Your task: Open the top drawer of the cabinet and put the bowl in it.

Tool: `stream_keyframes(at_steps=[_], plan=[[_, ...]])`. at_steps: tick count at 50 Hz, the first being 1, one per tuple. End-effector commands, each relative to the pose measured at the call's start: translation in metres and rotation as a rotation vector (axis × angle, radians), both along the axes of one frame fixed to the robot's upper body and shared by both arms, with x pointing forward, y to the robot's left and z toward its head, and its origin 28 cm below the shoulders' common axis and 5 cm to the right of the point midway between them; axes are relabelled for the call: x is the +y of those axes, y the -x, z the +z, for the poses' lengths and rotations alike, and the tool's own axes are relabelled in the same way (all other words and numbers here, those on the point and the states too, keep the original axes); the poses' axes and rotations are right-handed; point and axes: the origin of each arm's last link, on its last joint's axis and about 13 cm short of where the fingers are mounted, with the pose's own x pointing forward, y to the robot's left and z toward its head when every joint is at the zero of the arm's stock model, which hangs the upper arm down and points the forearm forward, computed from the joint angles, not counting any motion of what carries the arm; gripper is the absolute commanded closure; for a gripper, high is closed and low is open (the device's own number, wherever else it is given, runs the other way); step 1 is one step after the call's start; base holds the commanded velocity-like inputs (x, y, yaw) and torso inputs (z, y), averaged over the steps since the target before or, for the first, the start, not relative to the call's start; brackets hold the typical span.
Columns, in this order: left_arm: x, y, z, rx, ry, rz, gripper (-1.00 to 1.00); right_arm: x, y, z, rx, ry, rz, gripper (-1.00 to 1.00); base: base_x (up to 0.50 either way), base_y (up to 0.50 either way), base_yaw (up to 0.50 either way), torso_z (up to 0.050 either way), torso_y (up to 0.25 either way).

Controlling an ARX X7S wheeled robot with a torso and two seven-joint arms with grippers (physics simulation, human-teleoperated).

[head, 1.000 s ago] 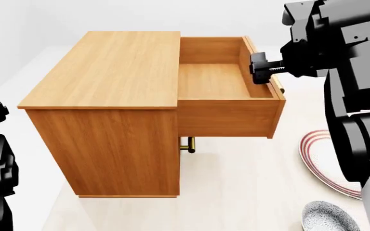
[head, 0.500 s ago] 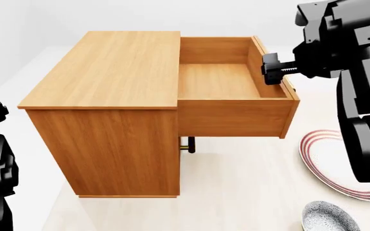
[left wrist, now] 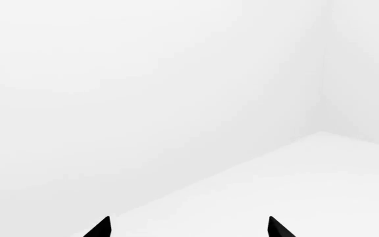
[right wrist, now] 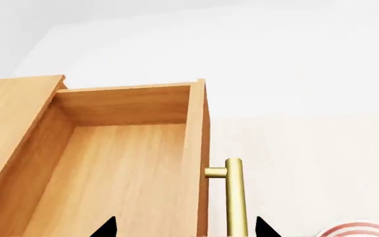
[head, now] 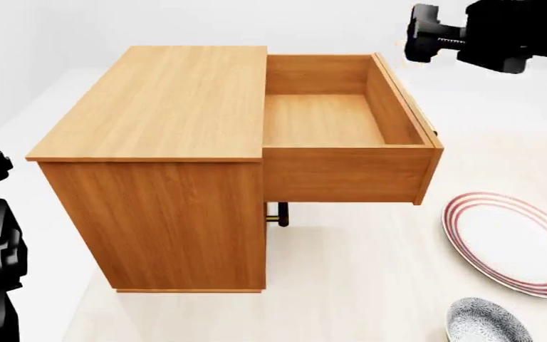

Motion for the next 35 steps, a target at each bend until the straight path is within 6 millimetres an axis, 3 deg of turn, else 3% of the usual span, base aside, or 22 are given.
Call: stream_keyframes(at_steps=[1,8,11,13,16,19,27,35], plan=[[0.0,0.0,0.0,0.0,0.001,-0.001,-1.0,-0.015,0.028,0.054,-0.167,-0.162,0.075,-1.0,0.0,0.0,0.0,0.0,0.0],[0.0,0.0,0.001,0.001,0.0,-0.002,-1.0,-0.035,0.059,0.051,-0.217,-0.182,0.051,-1.0,0.0,0.0,0.0,0.0,0.0],[0.0,0.0,0.001,0.002,0.0,-0.004,-1.0,-0.057,0.078,0.037,-0.251,-0.108,-0.101,-1.0,0.0,0.0,0.0,0.0,0.0],[0.0,0.0,0.001,0.002,-0.001,-0.004,-1.0,-0.059,0.091,0.031,-0.271,-0.083,-0.168,-1.0,0.0,0.0,0.0,0.0,0.0],[0.0,0.0,0.001,0.001,0.0,-0.003,-1.0,-0.055,0.121,0.024,-0.371,-0.103,-0.008,-1.0,0.0,0.0,0.0,0.0,0.0],[0.0,0.0,0.0,0.001,-0.002,-0.004,-1.0,-0.06,0.144,0.013,-0.404,-0.097,-0.008,-1.0,0.0,0.0,0.0,0.0,0.0],[0.0,0.0,0.0,-0.001,-0.004,-0.006,-1.0,-0.065,0.199,-0.03,-0.299,-0.103,-0.033,-1.0,0.0,0.0,0.0,0.0,0.0],[0.0,0.0,0.0,-0.001,-0.001,-0.006,-1.0,-0.07,0.225,-0.061,-0.162,-0.1,-0.041,-1.0,0.0,0.0,0.0,0.0,0.0]])
